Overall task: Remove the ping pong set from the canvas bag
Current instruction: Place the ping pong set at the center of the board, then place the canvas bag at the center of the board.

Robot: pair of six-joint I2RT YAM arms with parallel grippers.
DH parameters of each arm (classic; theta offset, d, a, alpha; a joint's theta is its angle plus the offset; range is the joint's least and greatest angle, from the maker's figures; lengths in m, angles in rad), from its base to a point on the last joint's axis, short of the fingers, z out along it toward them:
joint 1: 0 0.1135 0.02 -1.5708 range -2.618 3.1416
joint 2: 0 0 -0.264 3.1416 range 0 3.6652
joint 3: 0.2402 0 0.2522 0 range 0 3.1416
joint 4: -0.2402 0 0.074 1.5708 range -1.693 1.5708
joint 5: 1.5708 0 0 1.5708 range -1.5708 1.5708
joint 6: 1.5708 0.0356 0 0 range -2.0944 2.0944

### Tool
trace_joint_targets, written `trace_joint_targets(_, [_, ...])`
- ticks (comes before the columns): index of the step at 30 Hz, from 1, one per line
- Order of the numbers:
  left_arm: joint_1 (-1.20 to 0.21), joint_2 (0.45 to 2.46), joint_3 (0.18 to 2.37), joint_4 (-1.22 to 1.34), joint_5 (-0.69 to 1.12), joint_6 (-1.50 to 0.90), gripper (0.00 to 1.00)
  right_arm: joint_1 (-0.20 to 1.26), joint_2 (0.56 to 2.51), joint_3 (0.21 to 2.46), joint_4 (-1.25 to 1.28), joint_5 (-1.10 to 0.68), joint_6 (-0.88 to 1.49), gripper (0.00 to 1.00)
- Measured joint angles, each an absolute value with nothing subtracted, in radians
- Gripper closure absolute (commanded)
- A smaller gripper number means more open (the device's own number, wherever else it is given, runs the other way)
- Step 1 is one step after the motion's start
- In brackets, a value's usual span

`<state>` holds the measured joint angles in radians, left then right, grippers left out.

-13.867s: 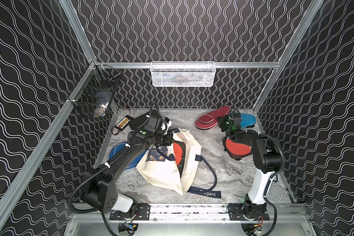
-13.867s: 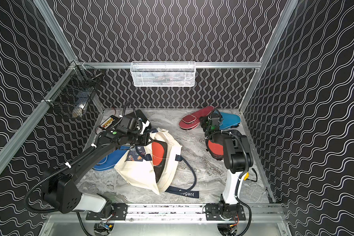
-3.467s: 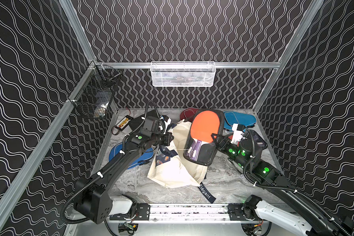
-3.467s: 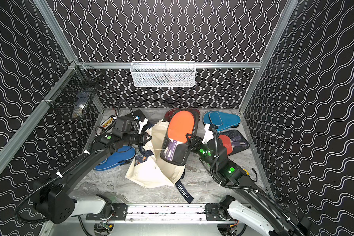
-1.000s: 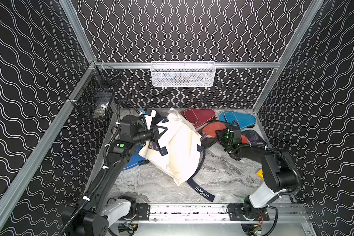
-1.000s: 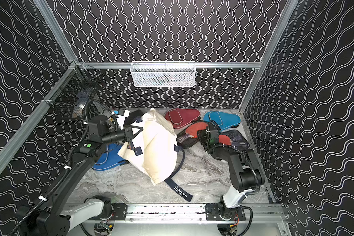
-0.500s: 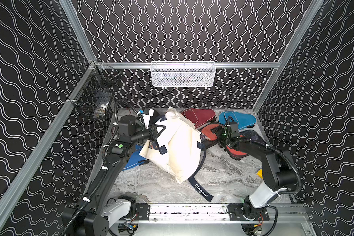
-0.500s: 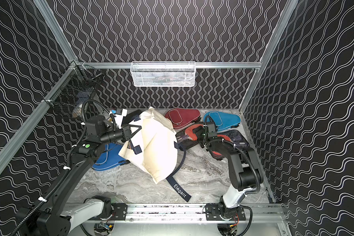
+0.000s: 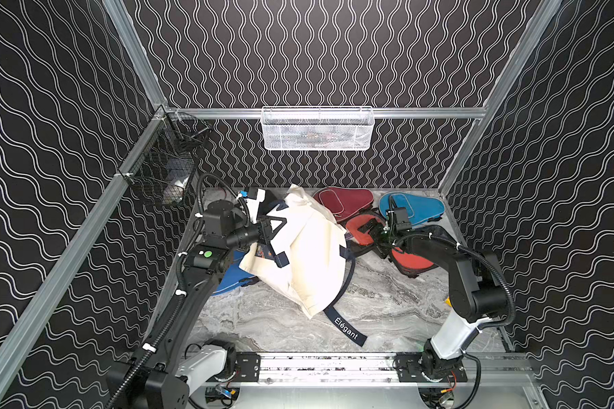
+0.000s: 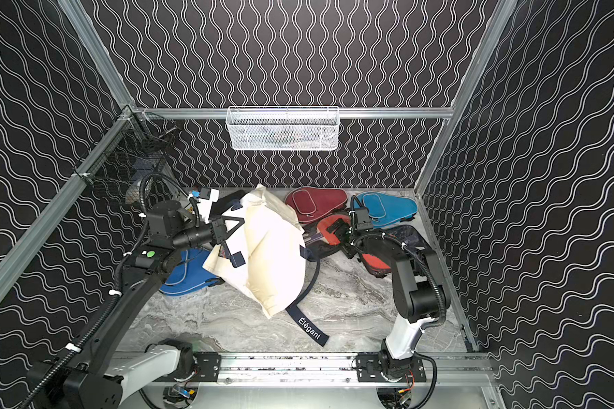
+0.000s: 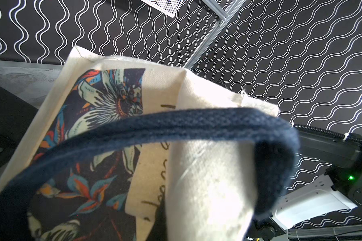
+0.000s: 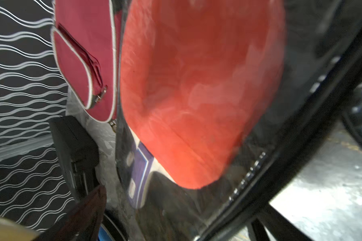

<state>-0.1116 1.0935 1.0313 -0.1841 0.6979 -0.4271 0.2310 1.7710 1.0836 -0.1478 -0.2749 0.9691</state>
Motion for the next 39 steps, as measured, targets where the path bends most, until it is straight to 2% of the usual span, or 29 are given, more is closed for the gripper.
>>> trace_joint_targets(7, [-0.111,1.093,1.028,-0.180,0.698,-0.427,1.00,0.231,1.756,1.092,-0.203,-0.281,0.927,0.01])
trace_joint_targets(13, [-0.111,1.094,1.028,-0.180,0.698,-0.427,1.00,0.234,1.645,1.091,-0.252,-0.257,0.870,0.01])
trace_joint_targets(20, [-0.111,1.105,1.028,-0.181,0.698,-0.427,1.00,0.233,1.423,1.009,-0.277,-0.214,0.794,0.02])
trace_joint_targets(26, [-0.111,1.119,1.028,-0.181,0.693,-0.427,1.00,0.240,1.171,0.863,-0.173,-0.253,0.723,0.05])
trace_joint_targets(33, [-0.111,1.134,1.028,-0.181,0.690,-0.428,1.00,0.338,1.008,0.734,0.009,-0.387,0.611,0.07])
trace_joint_targets(39, [-0.111,1.142,1.028,-0.181,0.690,-0.428,1.00,0.504,1.039,0.709,0.125,-0.411,0.534,0.09])
